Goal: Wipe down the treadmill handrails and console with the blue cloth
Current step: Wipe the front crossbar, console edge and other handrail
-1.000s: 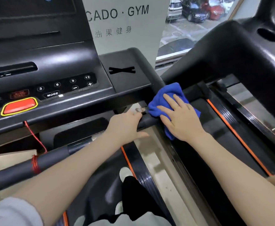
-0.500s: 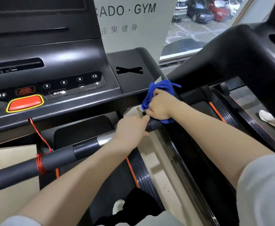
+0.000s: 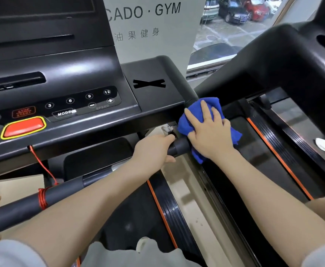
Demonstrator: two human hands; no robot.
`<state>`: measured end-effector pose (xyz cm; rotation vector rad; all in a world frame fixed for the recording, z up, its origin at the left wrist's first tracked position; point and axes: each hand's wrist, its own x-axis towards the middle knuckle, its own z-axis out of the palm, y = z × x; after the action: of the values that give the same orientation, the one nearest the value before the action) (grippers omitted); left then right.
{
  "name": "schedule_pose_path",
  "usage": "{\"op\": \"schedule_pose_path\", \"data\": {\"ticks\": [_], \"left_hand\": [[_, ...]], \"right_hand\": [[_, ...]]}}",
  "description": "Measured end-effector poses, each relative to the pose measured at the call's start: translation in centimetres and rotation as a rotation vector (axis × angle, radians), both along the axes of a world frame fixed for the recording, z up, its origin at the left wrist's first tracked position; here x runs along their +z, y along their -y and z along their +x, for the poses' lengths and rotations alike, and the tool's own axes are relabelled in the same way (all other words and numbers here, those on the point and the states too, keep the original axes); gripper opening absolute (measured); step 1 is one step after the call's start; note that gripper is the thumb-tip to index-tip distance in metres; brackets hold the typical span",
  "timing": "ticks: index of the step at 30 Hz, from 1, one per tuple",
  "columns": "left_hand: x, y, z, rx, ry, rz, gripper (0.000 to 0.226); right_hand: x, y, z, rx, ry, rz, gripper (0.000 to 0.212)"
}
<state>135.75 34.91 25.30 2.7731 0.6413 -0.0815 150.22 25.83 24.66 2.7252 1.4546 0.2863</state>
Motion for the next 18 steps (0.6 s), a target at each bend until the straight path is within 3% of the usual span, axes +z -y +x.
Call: {"op": "schedule_pose_path", "data": {"ticks": [5, 8, 14, 18], "left_hand": [[-0.4, 0.3, -0.1, 0.024, 0.015, 0.002, 0.046], [-0.4, 0.7, -0.2, 0.048, 0.009, 0.016, 0.044], [-0.5, 1.2, -0.6, 0.096, -0.004, 0.015, 0.046], [-0.6, 1.6, -0.5, 0.120, -0.017, 0.060, 0.046]], "right_hand": [[0.7, -4.3, 3.7, -0.042, -0.306, 0.064, 0.057], [1.0, -4.7, 4.1, -0.087, -0.378, 0.064, 0.064], [1.1, 2.7, 0.3, -0.210, -0.334, 0.056, 0.062], [-0.2, 9.2, -2.8, -0.149, -0.072, 0.030, 0.057]]}}
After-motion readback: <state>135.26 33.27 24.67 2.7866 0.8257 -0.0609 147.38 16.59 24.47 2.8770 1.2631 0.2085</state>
